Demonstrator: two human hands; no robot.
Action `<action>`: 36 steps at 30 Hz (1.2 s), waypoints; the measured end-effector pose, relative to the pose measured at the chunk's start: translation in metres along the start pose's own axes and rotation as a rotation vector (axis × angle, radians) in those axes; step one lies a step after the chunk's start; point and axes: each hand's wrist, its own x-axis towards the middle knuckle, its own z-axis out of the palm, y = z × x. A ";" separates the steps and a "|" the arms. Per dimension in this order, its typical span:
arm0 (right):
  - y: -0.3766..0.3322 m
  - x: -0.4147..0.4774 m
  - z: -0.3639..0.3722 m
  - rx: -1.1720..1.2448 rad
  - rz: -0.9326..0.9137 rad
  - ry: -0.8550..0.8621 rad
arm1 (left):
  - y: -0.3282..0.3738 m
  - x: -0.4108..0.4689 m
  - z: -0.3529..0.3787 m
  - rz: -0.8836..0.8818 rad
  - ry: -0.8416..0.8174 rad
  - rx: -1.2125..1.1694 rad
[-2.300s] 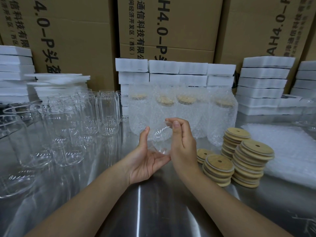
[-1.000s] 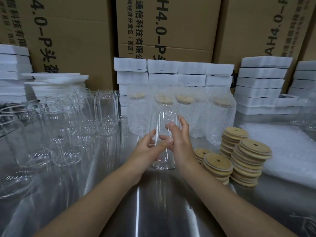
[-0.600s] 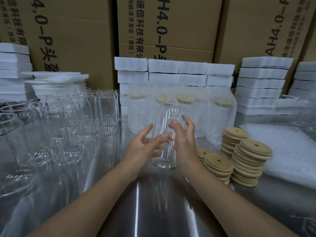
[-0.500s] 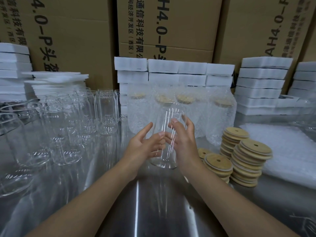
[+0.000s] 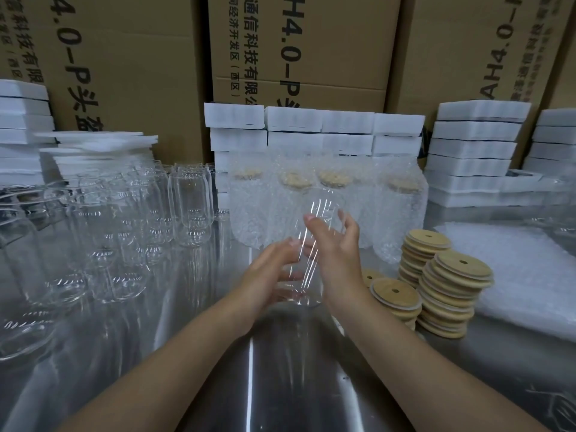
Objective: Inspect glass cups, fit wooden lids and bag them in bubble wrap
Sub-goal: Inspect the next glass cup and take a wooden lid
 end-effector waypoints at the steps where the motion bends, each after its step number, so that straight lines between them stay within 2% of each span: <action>1: 0.000 -0.001 0.000 -0.064 -0.066 0.025 | 0.000 -0.002 0.001 0.041 -0.008 0.054; 4: -0.001 -0.002 -0.001 -0.055 -0.129 0.062 | -0.001 -0.005 0.007 0.089 0.032 0.148; 8: -0.004 -0.001 -0.001 0.053 -0.089 0.062 | 0.006 -0.007 0.005 0.137 0.040 0.070; 15: -0.013 -0.005 0.002 0.278 0.082 -0.075 | 0.009 -0.003 0.000 0.034 -0.048 -0.182; 19: -0.013 -0.006 0.003 0.245 0.092 -0.084 | 0.010 0.000 -0.002 -0.038 -0.077 -0.221; 23: -0.010 -0.005 0.001 -0.030 -0.025 -0.108 | 0.007 0.000 -0.005 -0.052 -0.058 -0.129; 26: -0.008 -0.008 -0.001 -0.286 -0.112 -0.232 | 0.000 -0.002 -0.006 0.008 -0.033 -0.044; 28: -0.012 -0.006 -0.004 -0.330 -0.120 -0.290 | -0.001 -0.002 -0.006 0.042 0.018 -0.044; 30: -0.018 0.000 -0.011 -0.446 -0.192 -0.241 | -0.002 0.000 -0.004 0.072 0.082 -0.032; 31: -0.019 0.005 -0.015 -0.622 -0.280 -0.184 | -0.002 0.000 -0.003 0.079 0.119 -0.033; 33: -0.019 0.014 -0.023 -1.241 -0.423 -0.097 | -0.001 0.000 -0.001 0.084 0.188 -0.049; 34: -0.018 0.016 -0.026 -1.516 -0.403 -0.113 | -0.001 0.000 -0.001 0.086 0.216 -0.055; 35: -0.016 0.017 -0.028 -1.706 -0.301 -0.158 | -0.001 0.000 -0.002 0.093 0.237 -0.053; 36: -0.016 0.017 -0.028 -1.808 -0.170 -0.206 | 0.000 0.001 -0.003 0.100 0.253 -0.046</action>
